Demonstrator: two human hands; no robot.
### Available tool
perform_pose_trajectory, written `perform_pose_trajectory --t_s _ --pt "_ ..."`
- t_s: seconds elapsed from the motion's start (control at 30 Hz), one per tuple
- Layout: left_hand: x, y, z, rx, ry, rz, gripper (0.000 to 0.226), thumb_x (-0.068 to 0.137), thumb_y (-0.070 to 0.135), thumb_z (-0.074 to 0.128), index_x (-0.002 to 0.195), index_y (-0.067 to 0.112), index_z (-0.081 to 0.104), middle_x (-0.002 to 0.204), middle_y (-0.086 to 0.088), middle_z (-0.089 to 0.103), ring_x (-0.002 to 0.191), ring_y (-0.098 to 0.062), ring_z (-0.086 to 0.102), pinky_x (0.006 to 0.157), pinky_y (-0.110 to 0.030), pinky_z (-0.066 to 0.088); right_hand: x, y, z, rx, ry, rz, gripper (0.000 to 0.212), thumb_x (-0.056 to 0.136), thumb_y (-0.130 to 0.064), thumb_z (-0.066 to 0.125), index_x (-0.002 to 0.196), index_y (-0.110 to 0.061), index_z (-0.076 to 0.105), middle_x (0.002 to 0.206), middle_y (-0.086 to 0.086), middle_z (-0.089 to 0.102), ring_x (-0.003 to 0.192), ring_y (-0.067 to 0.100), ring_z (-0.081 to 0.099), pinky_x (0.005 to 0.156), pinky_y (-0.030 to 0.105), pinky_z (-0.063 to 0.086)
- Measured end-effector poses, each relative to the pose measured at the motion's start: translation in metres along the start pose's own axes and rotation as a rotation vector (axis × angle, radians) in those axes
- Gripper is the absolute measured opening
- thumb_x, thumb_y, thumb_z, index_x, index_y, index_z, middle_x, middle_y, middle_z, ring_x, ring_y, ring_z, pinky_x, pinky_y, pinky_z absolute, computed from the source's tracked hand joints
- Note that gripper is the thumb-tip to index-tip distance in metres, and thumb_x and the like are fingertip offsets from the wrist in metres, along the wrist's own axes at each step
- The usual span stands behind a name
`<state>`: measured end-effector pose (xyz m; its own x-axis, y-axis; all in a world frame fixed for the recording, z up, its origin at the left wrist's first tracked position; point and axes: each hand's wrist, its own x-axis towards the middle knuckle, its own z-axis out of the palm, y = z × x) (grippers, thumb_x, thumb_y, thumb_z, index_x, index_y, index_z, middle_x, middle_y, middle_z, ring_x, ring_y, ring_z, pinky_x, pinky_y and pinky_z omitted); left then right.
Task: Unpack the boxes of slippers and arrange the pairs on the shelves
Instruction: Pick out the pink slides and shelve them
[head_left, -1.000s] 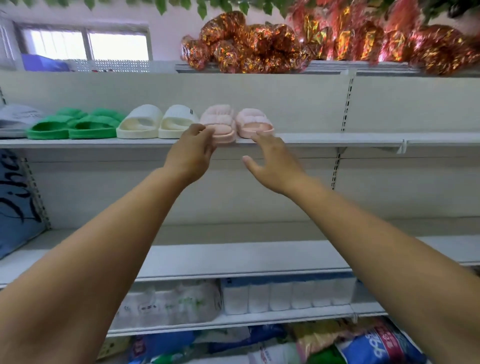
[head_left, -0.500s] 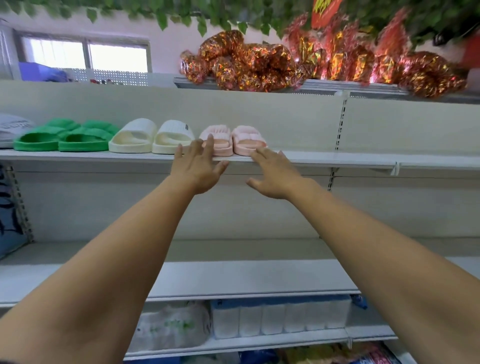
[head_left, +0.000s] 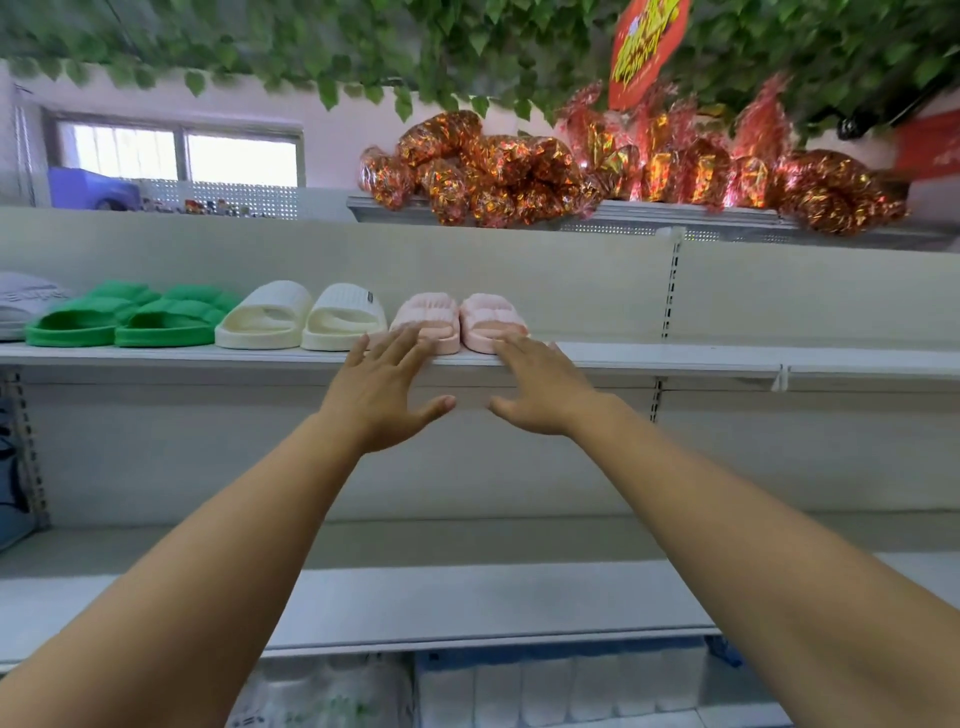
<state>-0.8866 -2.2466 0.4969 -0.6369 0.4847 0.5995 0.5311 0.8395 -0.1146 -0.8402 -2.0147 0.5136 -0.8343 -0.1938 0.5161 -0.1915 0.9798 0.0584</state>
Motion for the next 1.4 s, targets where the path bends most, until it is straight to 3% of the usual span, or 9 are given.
perform_pose_trajectory --t_s 0.27,0.47,0.57,0.7,0.87,1.23,1.4 --pt "0.014 0.008 -0.012 0.030 -0.132 -0.043 0.091 0.087 0.085 0.025 0.161 0.033 0.012 0.171 0.001 -0.001 0.157 -0.020 0.003 0.126 -0.052 0.002 -0.003 -0.008 -0.007 0.032 -0.025 0.021 0.078 0.087 -0.047 0.062 0.153 -0.023 0.029 0.161 -0.009 0.023 0.146 0.018 0.026 0.122 0.051 0.019" --pt "-0.023 0.017 -0.011 -0.142 0.043 -0.047 0.078 0.094 0.067 0.046 0.157 0.022 0.030 0.168 -0.004 0.019 0.154 -0.024 0.020 0.126 -0.049 0.012 -0.034 -0.025 -0.016 0.121 0.088 0.030 0.069 0.091 -0.045 0.062 0.150 -0.020 0.037 0.154 0.001 0.041 0.141 0.023 0.036 0.118 0.045 0.028" --pt "-0.070 0.021 -0.007 -0.240 0.113 -0.006 0.074 0.095 0.055 0.058 0.155 0.017 0.037 0.166 -0.005 0.026 0.153 -0.026 0.024 0.125 -0.046 0.016 -0.064 -0.033 -0.007 0.146 0.111 0.042 0.072 0.091 -0.047 0.061 0.153 -0.018 0.036 0.158 0.001 0.036 0.146 0.021 0.031 0.121 0.043 0.025" --pt "-0.154 0.020 0.014 -0.321 0.111 -0.012 0.071 0.094 0.060 0.048 0.151 0.018 0.044 0.161 -0.005 0.037 0.149 -0.024 0.032 0.124 -0.047 0.021 -0.122 -0.051 0.027 0.283 0.059 0.076 0.076 0.090 -0.054 0.061 0.154 -0.020 0.036 0.160 -0.001 0.035 0.147 0.021 0.029 0.121 0.044 0.026" --pt "-0.266 0.025 0.057 -0.375 -0.056 -0.148 0.071 0.092 0.057 0.052 0.149 0.014 0.047 0.156 -0.009 0.044 0.141 -0.030 0.043 0.116 -0.051 0.036 -0.201 -0.102 0.089 0.411 -0.079 0.146 0.076 0.091 -0.052 0.062 0.153 -0.017 0.037 0.157 0.003 0.038 0.146 0.022 0.030 0.120 0.033 0.021" --pt "-0.506 0.037 0.123 -0.456 -0.552 -0.536 0.081 0.087 0.064 0.047 0.154 0.017 0.040 0.160 -0.008 0.039 0.148 -0.030 0.034 0.118 -0.053 0.032 -0.395 -0.196 0.234 0.624 -0.626 0.367 0.072 0.093 -0.048 0.064 0.154 -0.024 0.035 0.162 -0.004 0.029 0.150 0.017 0.022 0.120 0.033 0.023" --pt "-0.592 0.064 0.139 -0.482 -0.786 -0.666 0.080 0.086 0.064 0.045 0.152 0.018 0.044 0.160 -0.007 0.039 0.148 -0.029 0.035 0.116 -0.057 0.033 -0.467 -0.196 0.287 0.608 -0.893 0.546 0.062 0.092 -0.038 0.067 0.146 -0.013 0.046 0.152 0.009 0.044 0.139 0.029 0.040 0.110 0.038 0.037"
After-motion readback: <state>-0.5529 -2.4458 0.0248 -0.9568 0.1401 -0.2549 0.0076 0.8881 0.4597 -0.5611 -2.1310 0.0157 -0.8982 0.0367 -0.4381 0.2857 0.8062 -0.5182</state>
